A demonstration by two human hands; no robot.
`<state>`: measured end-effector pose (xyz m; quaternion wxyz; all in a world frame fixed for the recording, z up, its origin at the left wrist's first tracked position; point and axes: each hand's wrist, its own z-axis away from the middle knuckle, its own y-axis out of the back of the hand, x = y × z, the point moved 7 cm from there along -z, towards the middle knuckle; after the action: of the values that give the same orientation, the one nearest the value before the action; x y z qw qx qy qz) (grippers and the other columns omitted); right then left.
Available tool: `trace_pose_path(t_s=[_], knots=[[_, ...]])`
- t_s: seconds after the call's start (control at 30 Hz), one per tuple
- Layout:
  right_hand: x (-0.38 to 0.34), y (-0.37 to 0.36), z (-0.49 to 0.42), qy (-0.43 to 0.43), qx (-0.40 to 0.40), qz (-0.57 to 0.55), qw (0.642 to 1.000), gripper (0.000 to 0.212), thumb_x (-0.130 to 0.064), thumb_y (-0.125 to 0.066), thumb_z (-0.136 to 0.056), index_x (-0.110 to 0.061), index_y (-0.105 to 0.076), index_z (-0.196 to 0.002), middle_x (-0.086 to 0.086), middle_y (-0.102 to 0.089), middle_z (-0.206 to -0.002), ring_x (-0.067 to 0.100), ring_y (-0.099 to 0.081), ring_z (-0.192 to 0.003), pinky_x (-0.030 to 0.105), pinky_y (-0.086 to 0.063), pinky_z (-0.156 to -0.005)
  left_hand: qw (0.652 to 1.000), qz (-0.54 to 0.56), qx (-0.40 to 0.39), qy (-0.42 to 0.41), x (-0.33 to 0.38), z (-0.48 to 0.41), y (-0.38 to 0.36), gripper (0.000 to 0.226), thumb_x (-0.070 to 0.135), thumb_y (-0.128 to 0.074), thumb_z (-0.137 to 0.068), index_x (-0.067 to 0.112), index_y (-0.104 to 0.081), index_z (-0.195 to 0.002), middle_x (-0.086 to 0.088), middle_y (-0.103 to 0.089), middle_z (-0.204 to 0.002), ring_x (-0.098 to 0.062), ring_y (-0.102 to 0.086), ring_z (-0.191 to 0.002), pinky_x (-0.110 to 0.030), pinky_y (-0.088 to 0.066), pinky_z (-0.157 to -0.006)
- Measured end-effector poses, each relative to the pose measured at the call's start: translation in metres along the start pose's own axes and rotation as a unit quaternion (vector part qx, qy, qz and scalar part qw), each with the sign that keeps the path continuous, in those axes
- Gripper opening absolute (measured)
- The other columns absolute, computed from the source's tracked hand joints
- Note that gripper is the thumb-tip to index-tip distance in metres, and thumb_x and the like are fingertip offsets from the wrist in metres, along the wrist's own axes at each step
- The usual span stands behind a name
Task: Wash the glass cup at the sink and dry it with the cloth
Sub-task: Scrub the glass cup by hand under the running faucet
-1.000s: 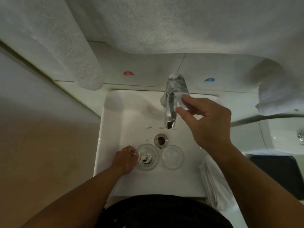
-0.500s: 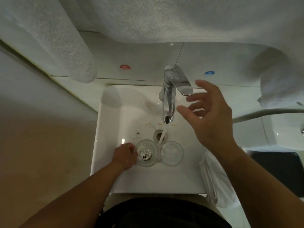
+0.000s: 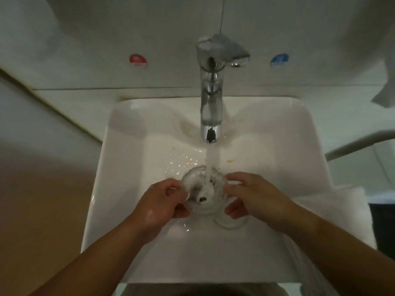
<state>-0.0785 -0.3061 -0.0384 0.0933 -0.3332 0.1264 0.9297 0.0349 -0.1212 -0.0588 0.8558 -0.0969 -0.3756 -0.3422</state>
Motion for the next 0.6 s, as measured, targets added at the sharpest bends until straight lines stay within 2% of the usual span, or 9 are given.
trace_pose_path(t_s=[0.07,0.17,0.27,0.4,0.5,0.6], knots=[[-0.002,0.0,-0.002,0.03,-0.015,0.028,0.999,0.031,-0.019,-0.066,-0.097,-0.016,-0.066,-0.128,0.012,-0.077,-0.093,0.028,-0.077,-0.074,0.041,-0.065,-0.076,1.0,0.01,-0.006,-0.006,-0.005,0.0,-0.006,0.009,0.002,-0.062,-0.097,-0.001,-0.067,-0.09,-0.008,-0.067,-0.069,-0.022,-0.068,-0.067,-0.031,-0.062,-0.065],[-0.005,0.0,-0.001,0.078,-0.015,0.099,0.992,0.022,-0.018,-0.068,-0.095,-0.017,-0.07,-0.117,0.012,-0.078,-0.08,0.026,-0.077,-0.073,0.046,-0.064,-0.08,0.999,0.029,-0.02,-0.022,-0.011,0.0,-0.013,0.018,0.004,-0.062,-0.098,0.004,-0.067,-0.081,0.0,-0.067,-0.062,-0.017,-0.069,-0.062,-0.029,-0.061,-0.065],[-0.004,0.0,-0.002,0.101,0.004,0.12,0.988,0.019,-0.018,-0.071,-0.093,-0.015,-0.07,-0.112,0.011,-0.078,-0.074,0.024,-0.077,-0.07,0.042,-0.064,-0.08,0.998,0.034,-0.024,-0.051,-0.015,-0.004,-0.016,0.019,0.007,-0.062,-0.099,0.003,-0.068,-0.082,-0.008,-0.07,-0.073,-0.022,-0.072,-0.068,-0.031,-0.062,-0.068],[-0.007,0.007,-0.002,0.143,0.059,0.096,0.983,0.006,-0.011,-0.073,-0.091,-0.008,-0.075,-0.096,0.015,-0.077,-0.081,0.023,-0.077,-0.067,0.035,-0.065,-0.073,0.995,0.054,-0.022,-0.087,-0.014,-0.008,-0.018,0.017,0.007,-0.061,-0.1,-0.009,-0.068,-0.102,-0.02,-0.072,-0.098,-0.03,-0.077,-0.077,-0.029,-0.065,-0.067],[-0.008,0.009,0.0,0.154,0.073,0.061,0.983,0.008,-0.004,-0.072,-0.089,-0.001,-0.074,-0.096,0.019,-0.07,-0.086,0.025,-0.073,-0.065,0.038,-0.065,-0.073,0.99,0.09,-0.042,-0.101,-0.012,-0.003,-0.024,0.017,0.003,-0.06,-0.101,-0.01,-0.065,-0.11,-0.02,-0.072,-0.103,-0.029,-0.078,-0.079,-0.029,-0.065,-0.067],[-0.01,0.006,0.004,0.157,0.094,0.07,0.981,0.01,-0.001,-0.071,-0.087,0.0,-0.073,-0.097,0.022,-0.072,-0.094,0.028,-0.074,-0.067,0.038,-0.065,-0.072,0.989,0.075,-0.045,-0.119,-0.008,0.001,-0.024,0.013,0.002,-0.058,-0.101,-0.006,-0.064,-0.11,-0.021,-0.071,-0.107,-0.027,-0.076,-0.082,-0.031,-0.065,-0.072]])
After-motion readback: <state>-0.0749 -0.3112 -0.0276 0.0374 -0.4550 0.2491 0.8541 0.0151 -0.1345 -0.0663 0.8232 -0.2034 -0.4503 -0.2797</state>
